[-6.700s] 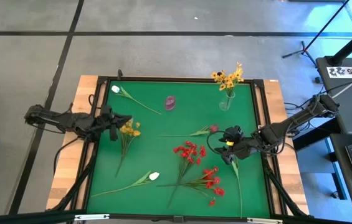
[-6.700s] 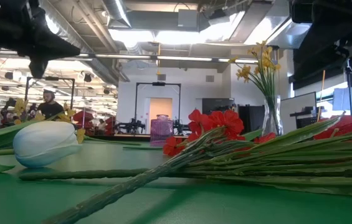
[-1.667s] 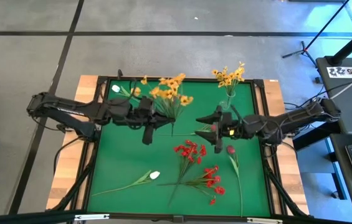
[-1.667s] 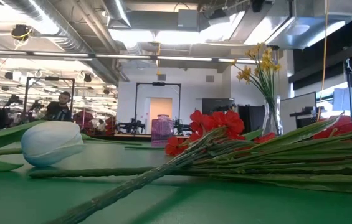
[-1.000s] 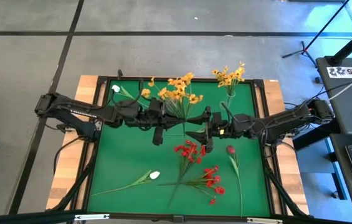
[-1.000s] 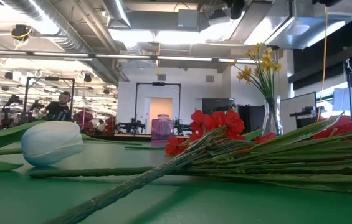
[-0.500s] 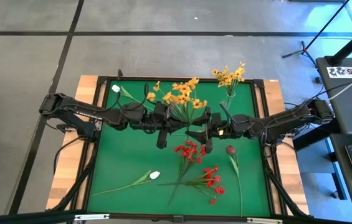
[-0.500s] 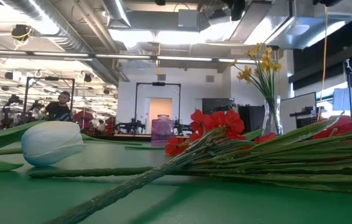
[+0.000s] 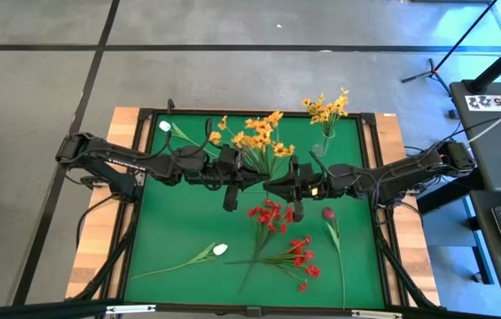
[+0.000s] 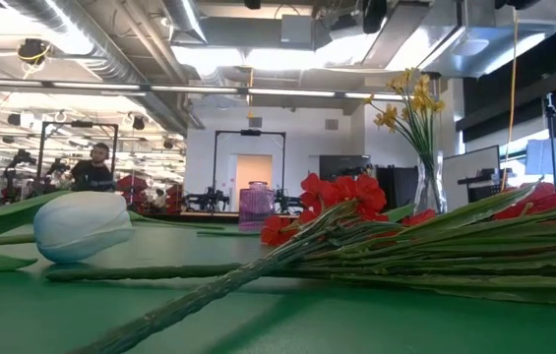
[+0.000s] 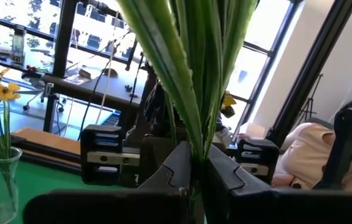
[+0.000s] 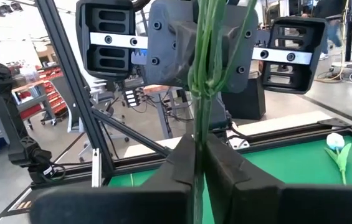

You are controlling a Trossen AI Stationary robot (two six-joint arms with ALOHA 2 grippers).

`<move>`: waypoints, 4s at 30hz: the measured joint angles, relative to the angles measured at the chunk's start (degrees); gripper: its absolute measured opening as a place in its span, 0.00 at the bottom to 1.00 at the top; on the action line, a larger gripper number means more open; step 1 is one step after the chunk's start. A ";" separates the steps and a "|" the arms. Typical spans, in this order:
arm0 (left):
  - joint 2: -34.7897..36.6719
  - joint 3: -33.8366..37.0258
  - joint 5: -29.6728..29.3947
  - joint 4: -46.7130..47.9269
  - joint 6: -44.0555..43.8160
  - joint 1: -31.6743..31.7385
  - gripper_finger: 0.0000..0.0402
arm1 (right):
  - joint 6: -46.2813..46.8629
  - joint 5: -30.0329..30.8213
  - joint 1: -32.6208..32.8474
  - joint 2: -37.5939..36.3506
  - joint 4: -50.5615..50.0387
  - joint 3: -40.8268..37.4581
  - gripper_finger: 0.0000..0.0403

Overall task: Sort flowers into vase by color
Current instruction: Put the yellow flowers into the transparent vase

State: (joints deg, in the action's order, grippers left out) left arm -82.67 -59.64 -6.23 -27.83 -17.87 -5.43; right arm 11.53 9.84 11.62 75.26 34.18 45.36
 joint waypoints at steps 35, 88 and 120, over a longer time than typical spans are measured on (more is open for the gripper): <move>10.73 0.02 -9.84 18.43 6.07 -1.99 0.36 | -14.60 26.34 -0.02 -28.69 -23.96 -3.16 0.02; 5.26 0.07 -11.28 25.41 6.16 1.69 0.36 | -14.75 11.54 -40.55 -44.39 -1.10 -39.56 0.02; 4.52 0.07 -11.28 24.39 6.01 1.84 0.36 | -10.25 0.99 -49.14 -39.39 -7.11 -39.50 0.17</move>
State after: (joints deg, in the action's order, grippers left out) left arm -78.15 -59.57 -17.52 -3.44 -11.86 -3.60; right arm 1.28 10.82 -37.52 35.88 27.08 5.87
